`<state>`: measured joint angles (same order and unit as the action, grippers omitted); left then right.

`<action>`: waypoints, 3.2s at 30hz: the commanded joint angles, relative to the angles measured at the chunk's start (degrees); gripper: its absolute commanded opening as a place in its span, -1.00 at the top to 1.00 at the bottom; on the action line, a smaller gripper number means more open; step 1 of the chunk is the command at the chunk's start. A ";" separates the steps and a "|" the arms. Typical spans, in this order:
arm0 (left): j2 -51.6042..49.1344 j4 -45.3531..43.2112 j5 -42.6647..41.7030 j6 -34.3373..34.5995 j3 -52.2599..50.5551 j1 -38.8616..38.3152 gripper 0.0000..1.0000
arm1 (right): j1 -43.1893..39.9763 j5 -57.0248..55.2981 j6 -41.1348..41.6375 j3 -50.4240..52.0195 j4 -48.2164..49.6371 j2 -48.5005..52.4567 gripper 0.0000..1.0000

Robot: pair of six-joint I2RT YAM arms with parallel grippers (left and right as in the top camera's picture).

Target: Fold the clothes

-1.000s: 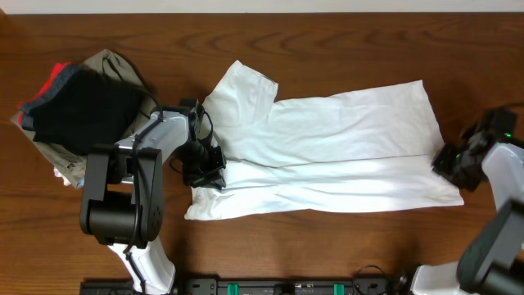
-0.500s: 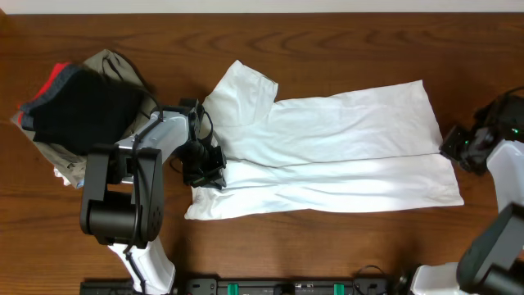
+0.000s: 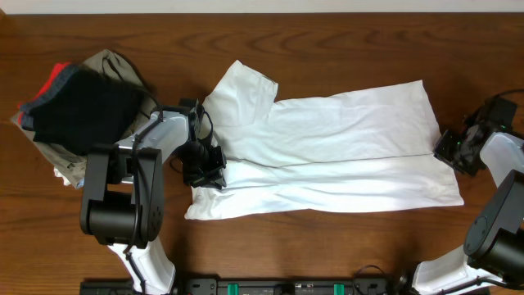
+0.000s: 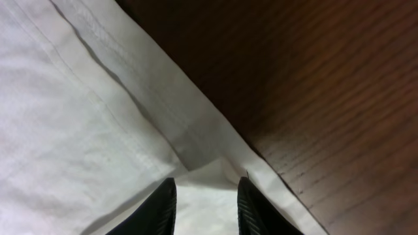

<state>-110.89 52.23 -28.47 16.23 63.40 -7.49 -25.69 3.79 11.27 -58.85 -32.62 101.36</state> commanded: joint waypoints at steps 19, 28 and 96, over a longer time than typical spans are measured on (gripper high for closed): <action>-1.09 -2.01 2.54 -1.18 -0.55 0.42 0.74 | -0.17 -1.01 -1.29 0.17 0.26 4.35 0.94; -1.09 -2.03 2.54 -1.18 -0.55 0.42 0.75 | -0.17 -1.11 -1.05 0.04 -1.03 -2.62 0.85; -1.09 -2.97 2.51 -1.16 -0.55 0.42 0.75 | -0.15 -3.26 -0.57 -0.72 -4.85 -10.71 0.98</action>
<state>-110.89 51.35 -29.12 16.23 63.40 -7.49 -25.69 1.10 10.20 -58.87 -38.35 90.83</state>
